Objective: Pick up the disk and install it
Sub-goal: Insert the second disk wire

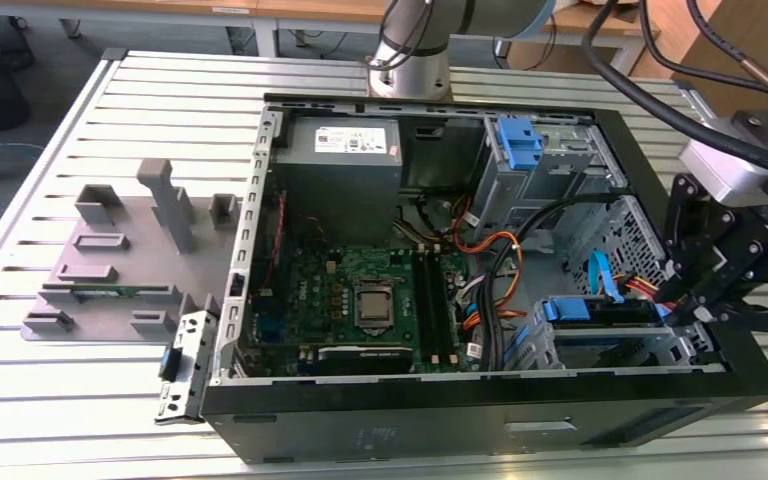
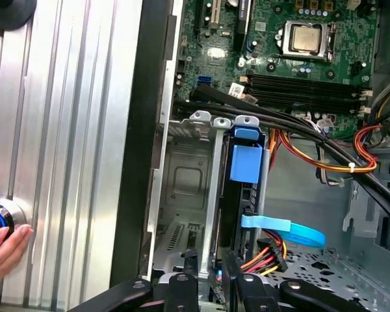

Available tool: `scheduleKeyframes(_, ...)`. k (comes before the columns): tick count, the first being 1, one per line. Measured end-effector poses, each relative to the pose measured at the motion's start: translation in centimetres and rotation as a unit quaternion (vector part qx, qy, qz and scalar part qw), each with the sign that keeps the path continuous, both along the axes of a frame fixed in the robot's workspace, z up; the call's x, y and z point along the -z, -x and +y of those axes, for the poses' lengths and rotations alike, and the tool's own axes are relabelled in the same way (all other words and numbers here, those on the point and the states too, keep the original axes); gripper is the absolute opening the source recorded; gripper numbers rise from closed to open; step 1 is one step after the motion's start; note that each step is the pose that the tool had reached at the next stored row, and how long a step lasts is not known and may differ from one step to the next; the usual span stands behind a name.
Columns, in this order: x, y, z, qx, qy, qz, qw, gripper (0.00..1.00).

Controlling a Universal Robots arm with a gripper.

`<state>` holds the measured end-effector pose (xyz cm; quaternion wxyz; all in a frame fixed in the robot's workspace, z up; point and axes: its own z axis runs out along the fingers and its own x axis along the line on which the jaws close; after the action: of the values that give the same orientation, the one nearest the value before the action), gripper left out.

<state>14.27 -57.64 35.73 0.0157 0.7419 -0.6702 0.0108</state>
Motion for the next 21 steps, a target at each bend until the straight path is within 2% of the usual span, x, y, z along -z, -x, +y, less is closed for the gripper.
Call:
scheduleKeyframes(11,0.27,-0.68,-0.12,-0.023,-0.0001,0.0,0.9997,0.29)
scheduleKeyframes(21,0.44,-0.79,-0.14,-0.025,0.0002,0.0,0.9997,0.29)
